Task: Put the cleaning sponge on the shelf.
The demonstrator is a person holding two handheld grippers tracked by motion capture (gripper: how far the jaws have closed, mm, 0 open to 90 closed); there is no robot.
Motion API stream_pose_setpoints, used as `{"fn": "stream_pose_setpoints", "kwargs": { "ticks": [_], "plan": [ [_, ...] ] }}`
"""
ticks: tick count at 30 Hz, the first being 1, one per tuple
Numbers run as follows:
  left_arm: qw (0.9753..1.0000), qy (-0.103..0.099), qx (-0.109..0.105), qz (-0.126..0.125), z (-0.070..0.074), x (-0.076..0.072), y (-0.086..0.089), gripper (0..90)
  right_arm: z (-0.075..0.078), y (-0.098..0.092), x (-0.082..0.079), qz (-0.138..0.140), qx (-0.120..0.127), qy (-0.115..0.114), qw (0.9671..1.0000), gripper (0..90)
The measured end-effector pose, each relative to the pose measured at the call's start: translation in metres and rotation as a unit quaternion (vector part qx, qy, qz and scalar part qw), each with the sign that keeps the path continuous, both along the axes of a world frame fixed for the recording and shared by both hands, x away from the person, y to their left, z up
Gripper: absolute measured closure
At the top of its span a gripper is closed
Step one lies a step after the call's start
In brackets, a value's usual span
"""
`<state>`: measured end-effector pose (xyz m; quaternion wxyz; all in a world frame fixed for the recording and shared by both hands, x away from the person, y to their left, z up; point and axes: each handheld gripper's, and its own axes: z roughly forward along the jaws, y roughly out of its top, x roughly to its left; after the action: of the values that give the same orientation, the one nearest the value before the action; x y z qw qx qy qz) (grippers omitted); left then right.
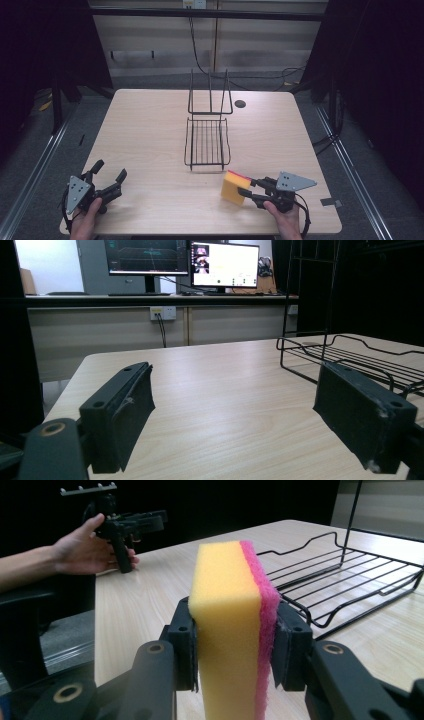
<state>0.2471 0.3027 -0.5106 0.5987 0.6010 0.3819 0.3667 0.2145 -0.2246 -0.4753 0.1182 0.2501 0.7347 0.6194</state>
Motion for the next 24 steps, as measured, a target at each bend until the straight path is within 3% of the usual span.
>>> {"fn": "stream_pose_setpoints", "kwargs": {
  "ticks": [2, 12, 17, 24],
  "plan": [
    [1.0000, 0.000, 0.001, 0.000, 0.000, 0.000, 0.000, 15.6, 0.002, -0.002, 0.001, 0.000, 0.011, -0.003, 0.9999, 60.7],
    [1.0000, 0.000, 0.000, 0.000, 0.000, 0.000, 0.000, 15.6, 0.008, -0.001, 0.008, 0.000, 0.003, -0.004, 1.0000, 60.8],
    [1.0000, 0.000, 0.001, 0.000, 0.000, 0.000, 0.000, 15.7, 0.011, 0.003, 0.016, 0.017, -0.003, 0.003, 0.9998, 60.7],
    [1.0000, 0.000, 0.001, 0.000, 0.000, 0.000, 0.000, 15.6, 0.017, 0.003, 0.023, 0.019, -0.001, 0.002, 0.9998, 60.8]
  ]
}}
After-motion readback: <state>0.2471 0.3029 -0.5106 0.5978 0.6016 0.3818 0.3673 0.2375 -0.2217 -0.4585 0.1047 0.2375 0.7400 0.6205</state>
